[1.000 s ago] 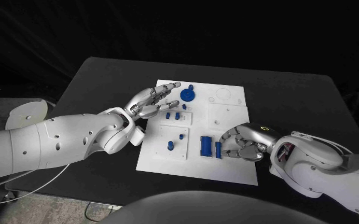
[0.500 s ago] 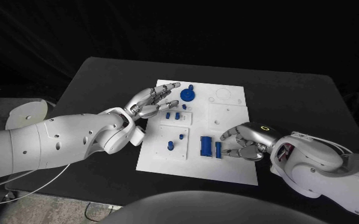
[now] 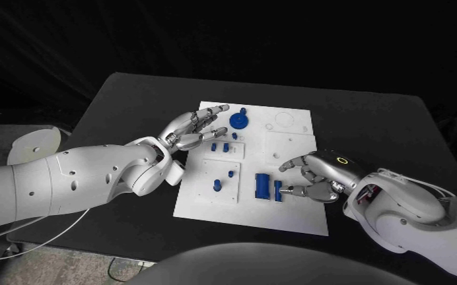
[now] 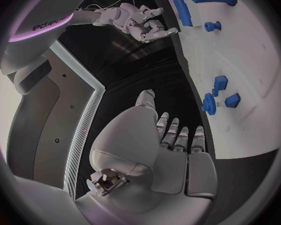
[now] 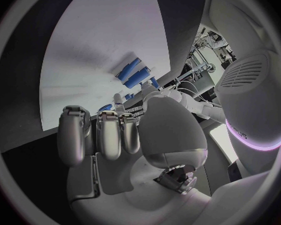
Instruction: Assemble the parts on the task board
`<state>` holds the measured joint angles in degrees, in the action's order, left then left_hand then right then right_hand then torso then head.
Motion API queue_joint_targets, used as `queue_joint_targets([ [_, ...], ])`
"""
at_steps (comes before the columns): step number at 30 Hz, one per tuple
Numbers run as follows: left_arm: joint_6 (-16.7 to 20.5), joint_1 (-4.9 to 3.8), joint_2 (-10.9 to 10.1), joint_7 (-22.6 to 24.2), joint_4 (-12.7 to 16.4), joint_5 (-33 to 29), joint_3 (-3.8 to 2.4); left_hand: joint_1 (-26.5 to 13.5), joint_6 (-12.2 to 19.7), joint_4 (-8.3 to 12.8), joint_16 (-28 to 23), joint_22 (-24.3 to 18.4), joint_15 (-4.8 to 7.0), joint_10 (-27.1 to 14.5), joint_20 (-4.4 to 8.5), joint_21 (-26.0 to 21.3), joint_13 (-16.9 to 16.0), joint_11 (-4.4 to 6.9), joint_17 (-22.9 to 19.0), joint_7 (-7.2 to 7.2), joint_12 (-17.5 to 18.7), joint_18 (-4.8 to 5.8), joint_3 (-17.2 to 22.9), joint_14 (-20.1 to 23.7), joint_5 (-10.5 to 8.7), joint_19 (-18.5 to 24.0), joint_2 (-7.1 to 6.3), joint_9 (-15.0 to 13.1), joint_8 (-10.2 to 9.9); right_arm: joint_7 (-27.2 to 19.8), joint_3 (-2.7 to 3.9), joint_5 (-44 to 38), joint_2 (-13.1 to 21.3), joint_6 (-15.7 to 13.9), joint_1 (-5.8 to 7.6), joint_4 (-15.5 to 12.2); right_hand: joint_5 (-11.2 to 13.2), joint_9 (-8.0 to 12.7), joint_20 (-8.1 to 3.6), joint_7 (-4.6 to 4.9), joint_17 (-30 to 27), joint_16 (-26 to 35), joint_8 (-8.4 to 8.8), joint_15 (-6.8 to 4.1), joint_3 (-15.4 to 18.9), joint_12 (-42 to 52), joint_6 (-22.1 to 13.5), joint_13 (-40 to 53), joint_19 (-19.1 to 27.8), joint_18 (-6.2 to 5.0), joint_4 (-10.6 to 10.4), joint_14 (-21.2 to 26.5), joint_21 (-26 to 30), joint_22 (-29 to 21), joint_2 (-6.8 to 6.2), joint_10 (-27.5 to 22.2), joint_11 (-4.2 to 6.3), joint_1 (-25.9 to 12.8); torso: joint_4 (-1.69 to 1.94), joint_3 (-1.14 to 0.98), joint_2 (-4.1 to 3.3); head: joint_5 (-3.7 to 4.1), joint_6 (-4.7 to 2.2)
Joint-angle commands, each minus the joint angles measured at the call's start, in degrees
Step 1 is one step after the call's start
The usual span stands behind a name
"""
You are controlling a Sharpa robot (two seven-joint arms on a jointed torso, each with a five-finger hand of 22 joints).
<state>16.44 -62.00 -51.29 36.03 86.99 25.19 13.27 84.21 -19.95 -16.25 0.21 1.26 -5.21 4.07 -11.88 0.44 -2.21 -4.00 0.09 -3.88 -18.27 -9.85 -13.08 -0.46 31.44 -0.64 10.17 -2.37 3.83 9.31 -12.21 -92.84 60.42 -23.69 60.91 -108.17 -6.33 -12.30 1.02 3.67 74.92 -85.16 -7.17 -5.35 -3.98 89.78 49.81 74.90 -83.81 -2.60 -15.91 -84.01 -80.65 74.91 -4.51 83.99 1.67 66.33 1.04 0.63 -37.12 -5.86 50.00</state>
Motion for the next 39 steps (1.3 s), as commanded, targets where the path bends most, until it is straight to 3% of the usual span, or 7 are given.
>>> queue_joint_targets([
  [1, -0.4, 0.09, 0.1, 0.7, 0.0, -0.2, -0.02, 0.5, 0.0, -0.1, -0.2, 0.0, -0.08, -0.4, -0.34, 0.1, 0.0, -0.09, -0.1, -0.17, 0.3, -0.55, 0.3, 0.5, 0.34, 0.1, 0.01, 0.0, -0.2, -3.0, 0.0, -0.9, 0.1, -1.2, -0.1, 0.0, 0.3, 0.1, -0.18, 0.03, 6.4, -0.4, 0.0, -0.36, -0.1, 0.2, 0.8, 15.1, -3.0, 0.6, -0.5, -4.5, -0.4, 12.5, -0.29, 6.0, -0.2, -0.4, -0.01, 0.03, 0.02, 0.08, 0.0],
  [14, -0.7, 0.13, 0.0, 0.5, 0.1, -0.2, -0.02, 0.5, -0.1, -0.1, -0.2, 0.0, -0.07, -0.3, -0.31, 0.1, 0.0, -0.1, -0.1, -0.15, 0.1, -0.56, 0.3, 0.4, 0.37, 0.1, 0.02, 0.0, -0.2, -3.2, -0.01, -0.7, -0.1, 2.3, -1.49, 0.5, 0.4, 0.1, -0.29, -0.01, 6.9, -0.7, -0.48, -0.47, -0.3, 0.2, 2.3, 15.1, -3.2, 0.74, -0.6, -4.6, -1.1, 12.7, -0.21, 6.0, -0.22, -0.2, 0.03, 0.01, -0.01, -0.03, 0.0],
  [33, -1.2, 0.14, 0.0, 0.1, 0.0, -0.3, -0.02, 0.6, -0.1, -0.1, -0.1, 0.0, -0.4, -0.2, -0.45, 0.1, 0.0, -0.53, 0.1, -0.27, -0.3, -0.54, 0.4, 0.1, 0.43, 0.0, 0.17, 0.0, -0.2, 1.1, -0.01, -1.3, -1.3, 7.1, -2.07, 1.9, 1.0, 0.4, -0.34, 0.05, 5.9, -0.2, -0.09, -0.5, -0.4, 0.2, 2.1, 15.1, -2.9, 0.53, -0.6, -4.4, -0.2, 12.4, 0.21, 6.0, -0.25, -0.3, 0.01, 0.02, 0.01, -0.17, 0.0],
  [39, -1.3, 0.14, 0.0, 0.1, 0.0, -0.4, -0.02, 0.6, -0.1, -0.2, 0.0, 0.0, -0.44, -0.2, -0.47, 0.1, 0.0, -0.58, 0.1, -0.27, -0.3, -0.54, 0.4, 0.0, 0.44, 0.0, 0.18, 0.0, -0.2, 2.5, -0.01, -1.9, -1.5, 7.2, -2.09, 2.1, 0.9, 0.9, -0.3, 0.28, 5.4, 0.1, 0.58, -0.41, -0.4, 0.2, 1.4, 15.1, -2.7, 0.42, -0.5, -4.3, 0.4, 12.2, 0.57, 6.0, -0.44, -0.2, 0.01, 0.04, 0.01, -0.15, 0.0],
])
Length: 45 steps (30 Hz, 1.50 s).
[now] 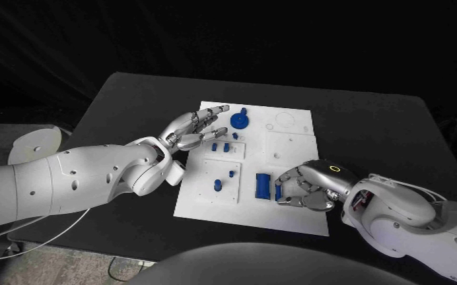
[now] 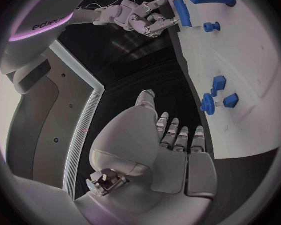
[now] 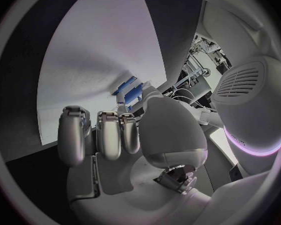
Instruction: Assemble the parts on the task board
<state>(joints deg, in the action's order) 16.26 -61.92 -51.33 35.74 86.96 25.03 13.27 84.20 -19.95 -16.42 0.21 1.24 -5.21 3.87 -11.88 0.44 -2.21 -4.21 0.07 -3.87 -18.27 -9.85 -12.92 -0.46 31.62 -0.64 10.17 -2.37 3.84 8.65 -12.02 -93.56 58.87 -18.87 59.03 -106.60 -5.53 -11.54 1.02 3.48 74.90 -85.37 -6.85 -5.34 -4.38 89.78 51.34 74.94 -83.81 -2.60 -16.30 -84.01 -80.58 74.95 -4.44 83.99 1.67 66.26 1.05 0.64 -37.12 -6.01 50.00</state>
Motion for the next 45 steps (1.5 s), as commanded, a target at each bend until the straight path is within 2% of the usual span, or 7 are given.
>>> queue_joint_targets([
  [1, -1.1, 0.06, 0.1, 0.4, 0.1, -0.2, -0.02, 0.6, -0.1, 0.0, 0.0, 0.1, -0.52, 0.1, -0.53, 0.1, -0.1, -0.44, 0.1, -0.28, -0.5, -0.53, 0.3, 0.0, 0.27, 0.0, 0.2, 0.0, -0.2, 3.1, -0.2, -1.2, 0.1, 2.3, -0.21, 0.6, 0.1, 0.2, -0.3, 0.51, 5.3, 0.3, 0.37, -0.39, 0.0, 0.2, -0.3, 15.1, -2.6, 0.4, -0.1, -4.3, 0.4, 12.2, 0.54, 6.0, -0.47, -0.1, 0.0, 0.01, 0.01, -0.03, 0.0],
  [17, -0.1, 0.06, 0.2, 0.9, 0.0, 0.8, -0.02, 2.7, -0.6, 1.0, 0.3, 1.4, -0.75, 1.0, -1.94, 0.9, -0.3, -1.5, 0.4, -0.43, -2.6, -0.62, 1.1, -1.0, 0.62, -1.1, -0.26, -0.1, -0.2, -3.1, -0.15, 3.4, 1.6, -8.4, 0.21, -1.5, -3.0, 0.2, -0.01, 0.45, 7.0, -0.7, -0.92, -0.03, -0.3, 0.2, 3.4, 15.1, -3.3, 0.82, 0.3, -4.6, -1.6, 12.7, 0.95, 6.0, -1.07, 1.6, 0.02, 0.02, 0.0, -0.01, 0.0],
  [26, 1.9, -0.2, -0.4, 0.8, 0.6, 2.4, -0.14, 4.3, -1.8, 1.7, 0.8, 2.6, -0.75, 1.7, -3.12, 1.9, -0.4, -1.51, 0.7, -0.82, -4.3, -0.59, 1.7, -2.1, 0.87, -2.5, -0.76, -0.2, 0.1, -4.3, -0.13, 8.3, 3.8, -10.6, 3.25, -3.1, -3.9, -0.1, 0.19, 0.6, 6.9, -0.7, -1.38, 0.25, -0.3, 0.2, 4.7, 15.1, -3.2, 0.81, 0.4, -4.6, -1.5, 12.7, 1.15, 6.0, -1.45, 2.1, -0.02, -0.02, 0.0, -0.01, 0.0],
  [33, 3.6, -1.26, -0.2, 0.5, 1.0, 3.7, -0.36, 7.0, -3.2, 3.2, 1.5, 3.2, -0.88, 2.6, -3.89, 2.6, -0.6, -1.82, 1.0, -1.55, -6.2, -0.53, 3.5, -3.3, 1.23, -3.4, -0.72, -0.3, 0.5, -4.3, -0.13, 10.8, 4.6, -10.2, 5.63, -3.1, -4.9, -0.2, 0.36, 0.72, 6.6, -0.5, -1.54, 0.41, -0.6, 0.2, 5.3, 15.1, -3.1, 0.74, 0.6, -4.5, -1.3, 12.6, 1.49, 6.0, -1.63, 2.9, 0.02, 0.0, 0.0, 0.02, 0.0],
  [39, 6.2, -4.55, 1.0, -1.0, 0.2, 10.6, -0.75, 8.5, -4.3, 4.2, 4.0, 5.0, -0.91, 4.6, -4.0, 4.7, -1.0, -2.36, 1.8, -1.87, -10.0, -0.65, 5.1, -7.5, 0.74, -6.6, -1.77, -0.4, 0.8, -4.3, -0.14, 12.4, 4.9, -8.9, 6.29, -2.5, -5.0, -0.2, 0.39, 0.78, 6.3, -0.4, -1.53, 0.45, -0.7, 0.2, 5.3, 15.1, -3.0, 0.67, 0.7, -4.4, -1.0, 12.5, 1.62, 6.0, -1.67, 3.1, -0.08, 0.02, -0.02, -0.15, 0.0],
  [43, 7.8, -8.03, 2.1, -4.6, -1.5, 20.4, -0.73, 8.8, -5.3, 3.6, 10.4, 8.5, -1.2, 9.8, -3.54, 9.3, -1.9, -3.37, 3.5, -0.78, -17.2, -0.71, 6.7, -17.6, -4.58, -14.2, -2.62, -0.5, 0.9, -4.1, -0.14, 12.7, 4.9, -8.6, 6.39, -2.2, -4.9, -0.2, 0.42, 0.81, 6.2, -0.3, -1.53, 0.47, -0.7, 0.2, 5.4, 15.1, -2.9, 0.63, 0.7, -4.4, -0.8, 12.5, 1.7, 6.0, -1.71, 3.2, -0.09, -0.01, -0.02, -0.11, 0.0],
  [45, 8.1, -9.9, 2.9, -7.5, -2.5, 27.6, -0.62, 7.8, -7.1, 2.1, 16.7, 12.2, -1.1, 14.2, -2.63, 15.0, -2.6, -3.72, 5.4, 0.35, -19.7, -0.43, 7.0, -27.4, -9.05, -23.6, -3.31, -0.7, 1.3, -4.1, -0.14, 12.7, 4.9, -8.5, 6.42, -2.0, -4.9, -0.2, 0.42, 0.81, 6.2, -0.3, -1.53, 0.47, -0.7, 0.2, 5.4, 15.1, -2.9, 0.63, 0.7, -4.4, -0.8, 12.5, 1.7, 6.0, -1.71, 3.2, -0.05, -0.03, -0.02, -0.1, 0.0],
])
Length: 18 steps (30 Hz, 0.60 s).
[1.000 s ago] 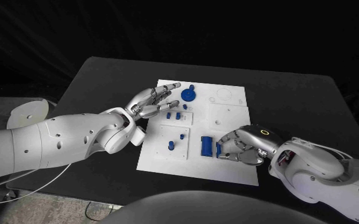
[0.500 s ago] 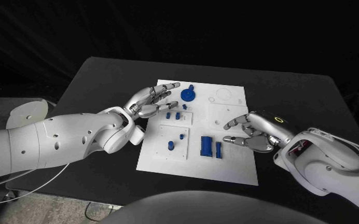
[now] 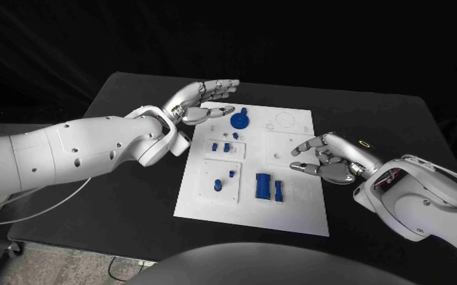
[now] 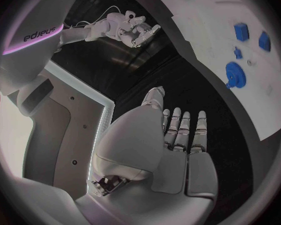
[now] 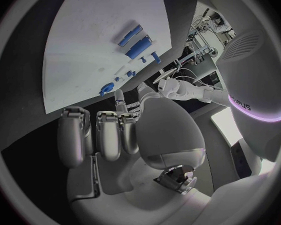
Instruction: Assemble the parts on the task board
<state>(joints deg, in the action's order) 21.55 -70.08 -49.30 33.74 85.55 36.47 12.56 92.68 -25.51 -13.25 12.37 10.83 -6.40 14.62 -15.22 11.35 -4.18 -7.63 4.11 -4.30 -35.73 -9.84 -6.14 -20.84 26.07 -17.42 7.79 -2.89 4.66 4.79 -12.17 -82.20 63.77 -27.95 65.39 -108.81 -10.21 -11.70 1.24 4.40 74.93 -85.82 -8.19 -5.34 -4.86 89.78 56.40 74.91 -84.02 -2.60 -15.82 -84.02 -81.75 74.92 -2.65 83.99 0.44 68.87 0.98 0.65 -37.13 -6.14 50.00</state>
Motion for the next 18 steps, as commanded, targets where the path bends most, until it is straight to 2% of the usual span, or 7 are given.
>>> queue_joint_targets([
  [1, 2.9, -2.56, 1.3, -6.8, -1.6, 20.1, 0.13, -1.5, -2.9, -2.0, 6.6, 3.4, 0.34, 6.2, 1.3, 6.0, -1.2, -0.23, 2.2, 1.71, -3.8, -0.43, 0.1, -10.1, -5.95, -10.1, -1.32, -0.3, 0.8, -0.2, 0.01, 1.4, -0.1, 0.7, 0.06, 0.4, -0.2, -0.1, 0.22, -0.09, 6.1, 0.1, -0.19, 0.48, -0.2, 0.2, 0.4, 15.1, -2.7, 0.62, 0.3, -4.4, 0.4, 12.5, -0.04, 6.0, -0.5, 0.6, 0.0, -0.04, 0.0, 0.02, 0.0],
  [6, 3.8, -5.08, 3.6, -12.6, -3.7, 42.8, 0.27, -4.7, -13.0, -3.3, 20.1, 7.5, 4.1, 22.1, 5.87, 15.7, -5.7, 3.73, 9.0, 4.44, -12.7, -0.79, -0.4, -26.7, -15.11, -24.4, -2.28, -1.2, 3.0, -0.1, 0.0, 1.4, -0.4, 1.2, 0.08, 0.9, -0.1, -0.1, 0.25, -0.04, 6.0, 0.2, -0.19, 0.51, -0.3, 0.2, 0.4, 15.1, -2.6, 0.59, 0.3, -4.4, 0.5, 12.4, 0.12, 6.0, -0.55, 0.8, -0.02, -0.08, 0.03, 0.03, 0.0],
  [11, 3.7, -5.8, 6.2, -17.0, -5.6, 65.4, 0.47, -5.0, -17.9, -3.5, 38.5, 13.8, 8.32, 29.7, 8.87, 25.7, -14.4, 8.51, 22.4, 6.04, -23.6, -0.18, 1.5, -31.7, -20.92, -30.7, -3.4, -1.1, 3.3, -0.2, 0.0, 1.5, -0.6, 1.5, 0.08, 1.2, -0.1, -0.2, 0.36, 0.22, 5.9, 0.3, -0.48, 0.64, -0.3, 0.2, 1.2, 15.1, -2.5, 0.53, 0.3, -4.3, 0.8, 12.4, 0.33, 6.0, -0.76, 1.1, -0.04, -0.05, -0.06, 0.02, 0.0],
  [12, 3.3, -5.85, 6.7, -17.8, -6.1, 69.3, 0.52, -5.0, -18.3, -2.7, 47.8, 17.9, 8.89, 32.1, 9.41, 30.8, -21.4, 9.21, 32.3, 6.74, -28.2, 0.41, 2.9, -34.3, -20.98, -33.0, -3.71, -1.0, 3.1, -0.2, 0.0, 1.5, -0.7, 1.5, 0.08, 1.3, -0.1, -0.3, 0.37, 0.24, 5.9, 0.3, -0.5, 0.65, -0.3, 0.2, 1.2, 15.1, -2.5, 0.52, 0.3, -4.3, 0.8, 12.4, 0.33, 6.0, -0.78, 1.1, -0.05, -0.05, -0.07, 0.02, 0.0],
  [14, 2.5, -5.85, 7.6, -19.3, -6.9, 75.2, 0.58, -7.7, -20.0, -2.8, 66.3, 35.9, 9.48, 47.3, 10.21, 46.8, -46.6, 9.2, 59.2, 8.15, -40.9, 3.56, 4.8, -47.0, -22.03, -40.8, -4.38, -1.0, 3.0, -0.2, 0.0, 1.5, -0.7, 1.7, 0.07, 1.3, 0.0, -0.3, 0.38, 0.27, 5.9, 0.3, -0.52, 0.67, -0.3, 0.2, 1.3, 15.1, -2.5, 0.52, 0.3, -4.3, 0.8, 12.3, 0.35, 6.0, -0.81, 1.1, -0.04, -0.06, -0.05, 0.04, 0.0],
  [16, 1.9, -5.74, 8.2, -20.6, -7.8, 78.8, 0.62, -8.7, -21.6, -3.3, 73.9, 48.9, 9.86, 59.1, 10.63, 57.4, -64.7, 9.36, 74.5, 8.33, -48.1, 5.75, 6.7, -58.3, -22.05, -46.4, -5.94, -1.0, 3.2, -0.2, -0.01, 1.5, -0.8, 1.8, 0.05, 1.4, 0.0, -0.3, 0.4, 0.3, 5.9, 0.3, -0.55, 0.69, -0.3, 0.2, 1.4, 15.1, -2.5, 0.51, 0.3, -4.3, 0.8, 12.3, 0.36, 6.0, -0.83, 1.1, -0.04, -0.06, -0.08, -0.01, 0.0],
  [18, 1.5, -5.62, 8.7, -21.7, -8.5, 80.5, 0.64, -9.7, -23.0, -3.4, 76.9, 58.3, 10.1, 67.0, 11.09, 64.8, -75.7, 9.54, 83.2, 7.92, -51.7, 7.07, 8.8, -66.2, -21.92, -51.6, -6.93, -1.1, 3.3, -0.2, -0.01, 1.5, -0.8, 1.9, 0.03, 1.5, 0.0, -0.3, 0.4, 0.31, 5.9, 0.3, -0.56, 0.69, -0.3, 0.2, 1.4, 15.1, -2.5, 0.52, 0.3, -4.3, 0.8, 12.3, 0.37, 6.0, -0.84, 1.1, 0.02, -0.06, -0.06, 0.06, 0.0],
])
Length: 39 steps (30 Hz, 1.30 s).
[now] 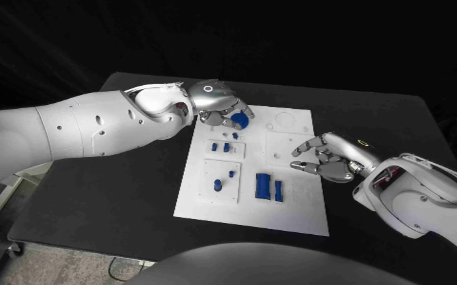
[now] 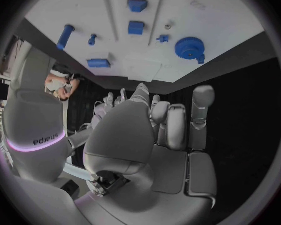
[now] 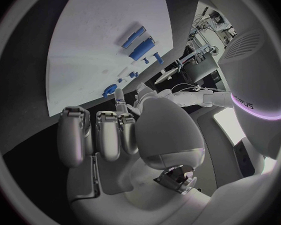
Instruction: Assemble the parts on the task board
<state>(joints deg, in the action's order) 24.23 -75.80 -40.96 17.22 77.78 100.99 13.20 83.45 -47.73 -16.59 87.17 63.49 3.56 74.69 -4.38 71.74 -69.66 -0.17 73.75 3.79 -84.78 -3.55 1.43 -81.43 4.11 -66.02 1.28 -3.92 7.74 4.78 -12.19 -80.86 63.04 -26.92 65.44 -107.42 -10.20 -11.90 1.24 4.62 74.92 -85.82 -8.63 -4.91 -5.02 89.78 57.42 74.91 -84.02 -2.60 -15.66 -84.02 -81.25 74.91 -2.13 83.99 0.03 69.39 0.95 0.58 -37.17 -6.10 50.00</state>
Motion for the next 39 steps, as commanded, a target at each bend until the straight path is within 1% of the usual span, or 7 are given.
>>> queue_joint_targets([
  [1, -1.4, 0.19, 0.5, -5.7, -1.1, 16.7, 0.02, -1.0, -1.5, 0.0, 2.7, 9.6, 0.13, 10.3, 0.41, 7.4, -14.4, 2.01, 15.9, -0.4, -3.7, 1.3, 2.3, -8.1, 0.16, -5.8, -0.96, -0.1, 0.3, -0.2, 0.01, 0.2, -0.1, 0.9, -0.04, 0.1, 0.0, -0.1, 0.41, 0.1, 5.9, 0.3, -0.13, 0.27, -0.1, 0.2, 0.4, 15.1, -2.5, 0.51, 0.1, -4.3, 0.3, 12.3, -0.16, 6.0, -0.43, 0.6, 0.06, 0.03, 0.0, 0.01, 0.0],
  [3, -1.9, 0.35, 0.9, -6.8, -1.8, 17.5, 0.03, -1.7, -2.9, 0.1, 2.8, 16.4, -0.05, 15.3, 0.57, 12.0, -20.3, 1.77, 16.3, -1.1, -5.2, 2.16, 3.9, -8.6, 0.49, -12.2, -1.96, -0.4, 0.7, -0.2, 0.0, 0.2, -0.1, 1.0, -0.07, 0.2, 0.0, -0.1, 0.42, 0.12, 5.8, 0.3, -0.15, 0.28, -0.1, 0.2, 0.5, 15.1, -2.5, 0.51, 0.1, -4.3, 0.3, 12.3, -0.15, 6.0, -0.45, 0.6, 0.06, 0.04, -0.03, 0.0, 0.0],
  [5, -2.4, 0.51, 1.2, -7.5, -2.3, 17.7, 0.03, -2.6, -4.6, 0.0, 2.8, 22.6, -0.33, 15.3, 0.76, 16.0, -20.3, 1.46, 16.3, -1.72, -5.2, 2.94, 6.6, -8.6, 0.64, -18.8, -3.68, -0.6, 0.9, -0.1, 0.0, 0.2, -0.2, 1.1, -0.1, 0.3, 0.0, -0.1, 0.42, 0.12, 5.8, 0.3, -0.15, 0.28, -0.1, 0.2, 0.5, 15.1, -2.5, 0.51, 0.1, -4.3, 0.3, 12.3, -0.15, 6.0, -0.45, 0.6, 0.1, 0.07, 0.0, -0.04, 0.0],
  [8, -3.5, 0.83, 1.6, -8.3, -2.6, 17.2, 0.04, -3.2, -6.5, 0.2, 2.8, 26.1, -0.98, 15.3, 1.73, 18.0, -20.3, 0.95, 16.3, -2.11, -5.2, 3.47, 8.8, -8.6, 0.79, -23.4, -4.84, -0.9, 1.4, -0.1, 0.0, 0.2, -0.3, 1.3, -0.14, 0.4, 0.0, -0.1, 0.44, 0.14, 5.8, 0.3, -0.18, 0.3, -0.1, 0.2, 0.6, 15.1, -2.5, 0.51, 0.1, -4.3, 0.3, 12.3, -0.14, 6.0, -0.48, 0.7, 0.13, 0.06, 0.01, -0.06, 0.0],
  [18, -5.3, 2.78, 2.7, -8.3, -3.0, 15.0, 0.03, -2.3, -7.1, 0.8, 2.8, 26.5, -1.5, 15.3, 2.39, 18.3, -20.3, 0.42, 16.3, -2.05, -5.2, 3.55, 11.2, -8.6, 0.83, -24.0, -6.64, -0.9, 1.0, 0.1, 0.0, 0.4, -0.6, 1.8, -0.19, 0.5, 0.0, -0.1, 0.46, 0.17, 5.8, 0.3, -0.21, 0.32, -0.1, 0.2, 0.7, 15.1, -2.4, 0.5, 0.1, -4.3, 0.4, 12.3, -0.12, 6.0, -0.51, 0.7, 0.11, 0.08, 0.01, -0.02, 0.0],
  [32, -2.7, 4.43, 4.1, -8.3, -3.6, 14.7, 0.02, -1.5, -7.6, 1.3, 2.8, 26.5, -1.61, 15.3, 2.49, 18.3, -20.3, 0.34, 16.3, -2.1, -5.2, 3.55, 12.0, -8.6, 1.04, -24.0, -7.33, -1.0, 1.1, 0.7, 0.0, 0.9, -0.8, 2.9, -0.22, 0.5, 0.4, -0.1, 0.53, 0.23, 5.6, 0.4, -0.16, 0.4, 0.0, 0.2, 0.7, 15.1, -2.4, 0.48, 0.1, -4.3, 0.5, 12.3, -0.12, 6.0, -0.57, 0.7, 0.13, 0.04, 0.07, -0.06, 0.0],
  [39, -3.2, 5.01, 4.5, -8.9, -3.9, 14.7, 0.02, 0.7, -8.0, 3.3, 2.8, 26.5, -1.57, 15.3, 2.56, 18.3, -20.3, 0.38, 16.3, -2.4, -5.2, 3.55, 13.6, -8.6, 3.93, -24.0, -7.73, -1.1, 1.1, 0.9, 0.0, 1.1, -0.8, 3.3, -0.25, 0.5, 0.5, -0.1, 0.55, 0.24, 5.6, 0.4, -0.15, 0.42, 0.0, 0.2, 0.8, 15.1, -2.4, 0.48, 0.1, -4.3, 0.5, 12.3, -0.12, 6.0, -0.59, 0.7, 0.09, 0.04, 0.03, 0.07, 0.0],
])
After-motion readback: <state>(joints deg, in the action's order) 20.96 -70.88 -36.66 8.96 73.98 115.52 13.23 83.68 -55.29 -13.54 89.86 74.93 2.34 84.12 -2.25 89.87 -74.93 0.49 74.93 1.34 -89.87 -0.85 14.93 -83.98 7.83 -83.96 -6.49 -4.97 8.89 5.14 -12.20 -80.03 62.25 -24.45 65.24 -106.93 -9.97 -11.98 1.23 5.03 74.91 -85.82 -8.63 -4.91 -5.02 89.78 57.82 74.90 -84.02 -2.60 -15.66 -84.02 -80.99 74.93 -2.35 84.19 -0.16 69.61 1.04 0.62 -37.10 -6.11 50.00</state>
